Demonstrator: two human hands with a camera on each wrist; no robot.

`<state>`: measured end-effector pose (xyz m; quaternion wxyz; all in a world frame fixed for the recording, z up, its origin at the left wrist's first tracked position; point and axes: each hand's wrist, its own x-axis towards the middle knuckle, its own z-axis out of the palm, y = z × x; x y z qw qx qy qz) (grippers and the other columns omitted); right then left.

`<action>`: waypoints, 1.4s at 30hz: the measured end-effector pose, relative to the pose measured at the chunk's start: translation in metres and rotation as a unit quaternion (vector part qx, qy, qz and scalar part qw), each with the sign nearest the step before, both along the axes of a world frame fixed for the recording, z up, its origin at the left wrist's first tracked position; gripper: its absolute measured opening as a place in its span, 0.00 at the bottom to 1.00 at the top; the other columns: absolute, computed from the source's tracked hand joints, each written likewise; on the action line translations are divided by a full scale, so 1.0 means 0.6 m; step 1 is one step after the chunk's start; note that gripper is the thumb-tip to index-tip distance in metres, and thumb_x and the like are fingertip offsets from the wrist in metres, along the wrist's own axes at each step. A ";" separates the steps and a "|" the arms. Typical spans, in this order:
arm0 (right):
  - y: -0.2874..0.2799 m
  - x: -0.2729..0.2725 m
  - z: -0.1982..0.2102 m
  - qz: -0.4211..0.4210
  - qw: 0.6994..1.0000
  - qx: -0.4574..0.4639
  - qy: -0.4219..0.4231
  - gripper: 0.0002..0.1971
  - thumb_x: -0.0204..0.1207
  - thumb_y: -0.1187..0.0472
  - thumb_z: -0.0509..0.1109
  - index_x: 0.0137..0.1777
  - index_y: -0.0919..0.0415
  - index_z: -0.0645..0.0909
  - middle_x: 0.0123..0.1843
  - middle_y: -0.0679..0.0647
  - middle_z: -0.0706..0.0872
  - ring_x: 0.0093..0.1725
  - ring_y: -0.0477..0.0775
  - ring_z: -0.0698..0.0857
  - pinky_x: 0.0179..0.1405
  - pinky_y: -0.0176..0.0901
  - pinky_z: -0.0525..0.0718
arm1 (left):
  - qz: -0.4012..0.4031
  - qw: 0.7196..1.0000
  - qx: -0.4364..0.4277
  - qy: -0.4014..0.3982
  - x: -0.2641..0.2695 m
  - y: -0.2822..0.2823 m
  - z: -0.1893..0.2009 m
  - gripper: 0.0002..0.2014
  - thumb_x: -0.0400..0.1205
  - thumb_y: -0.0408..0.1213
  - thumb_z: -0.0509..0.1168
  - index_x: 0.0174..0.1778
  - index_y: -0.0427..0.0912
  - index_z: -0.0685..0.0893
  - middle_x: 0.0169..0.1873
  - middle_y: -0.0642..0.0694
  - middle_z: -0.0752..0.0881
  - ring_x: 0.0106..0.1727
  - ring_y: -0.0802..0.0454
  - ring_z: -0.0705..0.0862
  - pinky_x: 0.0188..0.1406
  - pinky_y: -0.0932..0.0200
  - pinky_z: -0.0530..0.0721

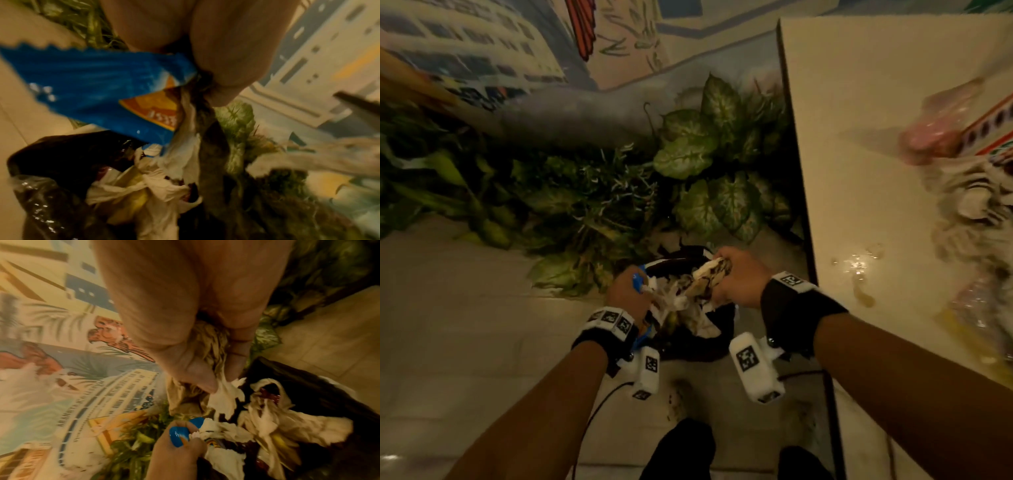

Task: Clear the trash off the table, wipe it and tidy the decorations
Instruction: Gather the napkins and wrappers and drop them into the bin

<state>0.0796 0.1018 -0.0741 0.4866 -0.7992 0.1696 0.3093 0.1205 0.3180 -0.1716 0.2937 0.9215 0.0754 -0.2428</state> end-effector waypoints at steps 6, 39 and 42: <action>0.052 0.005 -0.138 0.019 0.997 -0.030 0.075 0.19 0.65 0.69 0.76 0.45 0.50 0.69 0.48 0.52 0.77 0.53 0.59 0.81 0.40 0.44 0.79 | -0.103 0.990 0.079 0.055 0.027 0.017 -0.121 0.17 0.81 0.31 0.61 0.67 0.42 0.73 0.65 0.38 0.76 0.60 0.36 0.80 0.55 0.48 0.81; -0.085 -0.026 0.055 0.124 0.984 -0.093 -0.084 0.15 0.74 0.52 0.73 0.60 0.50 0.81 0.56 0.46 0.85 0.52 0.47 0.84 0.56 0.46 0.83 | -0.061 0.992 -0.110 0.011 0.062 -0.075 0.030 0.05 0.78 0.33 0.67 0.42 0.47 0.86 0.44 0.43 0.88 0.44 0.44 0.86 0.43 0.50 0.87; -0.189 -0.074 0.139 0.111 0.977 -0.136 -0.119 0.13 0.74 0.52 0.73 0.58 0.51 0.81 0.53 0.45 0.84 0.44 0.42 0.82 0.49 0.37 0.78 | -0.086 0.985 -0.150 -0.024 0.062 -0.163 0.129 0.04 0.78 0.34 0.68 0.41 0.48 0.86 0.41 0.44 0.89 0.44 0.43 0.88 0.49 0.42 0.88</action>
